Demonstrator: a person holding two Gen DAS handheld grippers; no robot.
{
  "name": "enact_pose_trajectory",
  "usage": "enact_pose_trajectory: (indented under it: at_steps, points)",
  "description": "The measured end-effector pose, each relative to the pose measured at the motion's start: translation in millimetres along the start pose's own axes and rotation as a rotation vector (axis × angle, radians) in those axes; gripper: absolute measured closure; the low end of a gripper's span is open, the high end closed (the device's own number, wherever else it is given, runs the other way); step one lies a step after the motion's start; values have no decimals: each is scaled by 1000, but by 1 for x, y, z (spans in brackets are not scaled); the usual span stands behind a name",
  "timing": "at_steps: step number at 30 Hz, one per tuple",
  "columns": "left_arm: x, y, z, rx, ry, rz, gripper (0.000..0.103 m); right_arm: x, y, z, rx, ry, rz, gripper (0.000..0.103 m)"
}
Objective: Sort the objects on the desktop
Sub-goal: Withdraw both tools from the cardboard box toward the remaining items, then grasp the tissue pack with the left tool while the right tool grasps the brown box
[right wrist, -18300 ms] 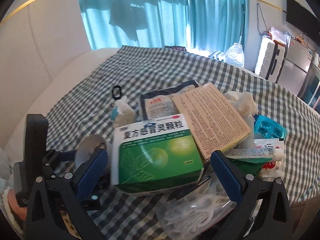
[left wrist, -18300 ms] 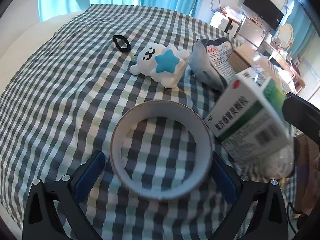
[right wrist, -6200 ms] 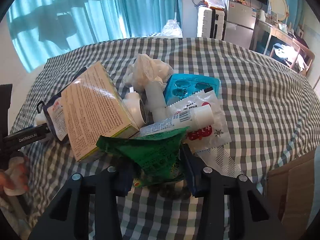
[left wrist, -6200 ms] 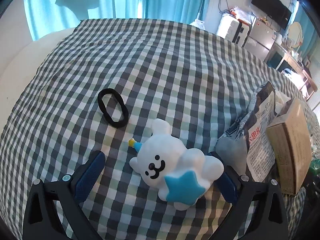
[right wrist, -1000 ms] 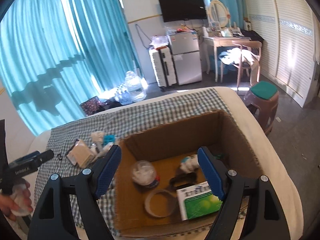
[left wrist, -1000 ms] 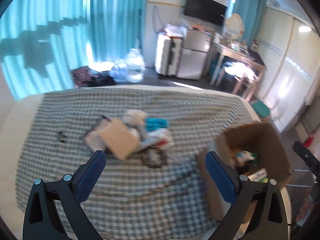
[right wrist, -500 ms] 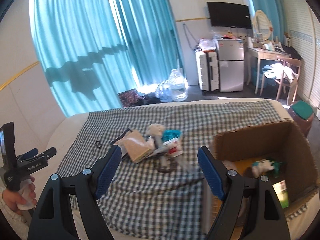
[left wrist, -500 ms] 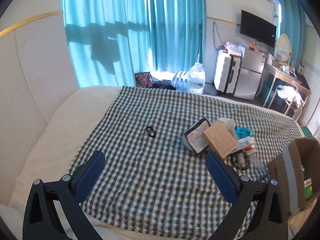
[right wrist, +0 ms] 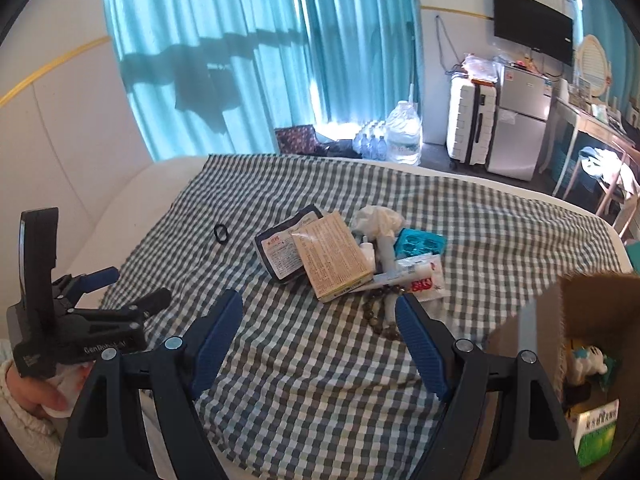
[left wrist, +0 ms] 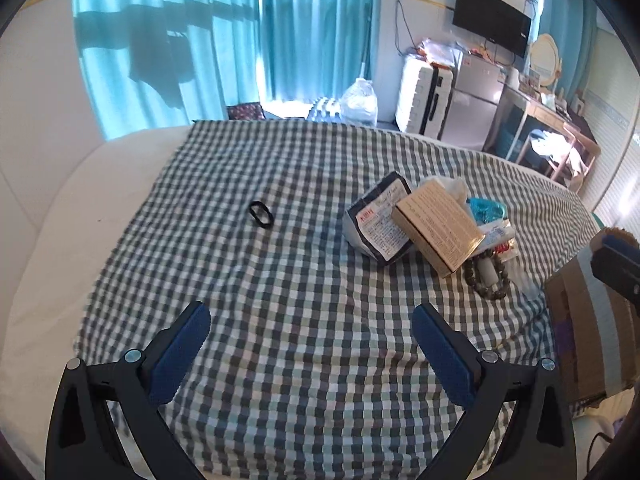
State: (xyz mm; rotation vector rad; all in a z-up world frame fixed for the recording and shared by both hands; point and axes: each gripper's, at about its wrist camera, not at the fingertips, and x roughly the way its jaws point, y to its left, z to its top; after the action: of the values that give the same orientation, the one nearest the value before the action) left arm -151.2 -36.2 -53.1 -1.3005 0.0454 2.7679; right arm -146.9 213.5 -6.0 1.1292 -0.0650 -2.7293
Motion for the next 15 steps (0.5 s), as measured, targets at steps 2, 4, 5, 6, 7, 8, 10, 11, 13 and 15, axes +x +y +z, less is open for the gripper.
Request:
enact_pose_trajectory:
  at_steps: [2,4,5,6,7,8,10,11,13,15]
  points:
    - [20,-6,2,21,9,-16,0,25,3,8,-34,25,10,24]
    - [41,-11,5,34,24,-32,0,47,4,15,-55,48,49,24]
    - [51,-14,6,37,34,-41,0,60,6,18,-72,59,51,24]
    - [62,-16,8,42,47,-52,0,74,8,22,-96,71,47,23]
    - [73,-19,10,46,61,-59,0,88,10,24,-121,82,38,23]
    - [83,-22,11,51,74,-66,0,99,11,25,-139,93,32,23]
    - [102,-26,12,64,96,-68,0,125,11,27,-170,128,3,22]
    - [111,-29,13,71,105,-69,0,138,11,28,-183,145,-4,22]
    - [129,-31,14,80,121,-68,0,159,9,27,-202,175,-12,22]
    - [139,-33,14,85,125,-63,0,175,5,26,-214,185,-55,22]
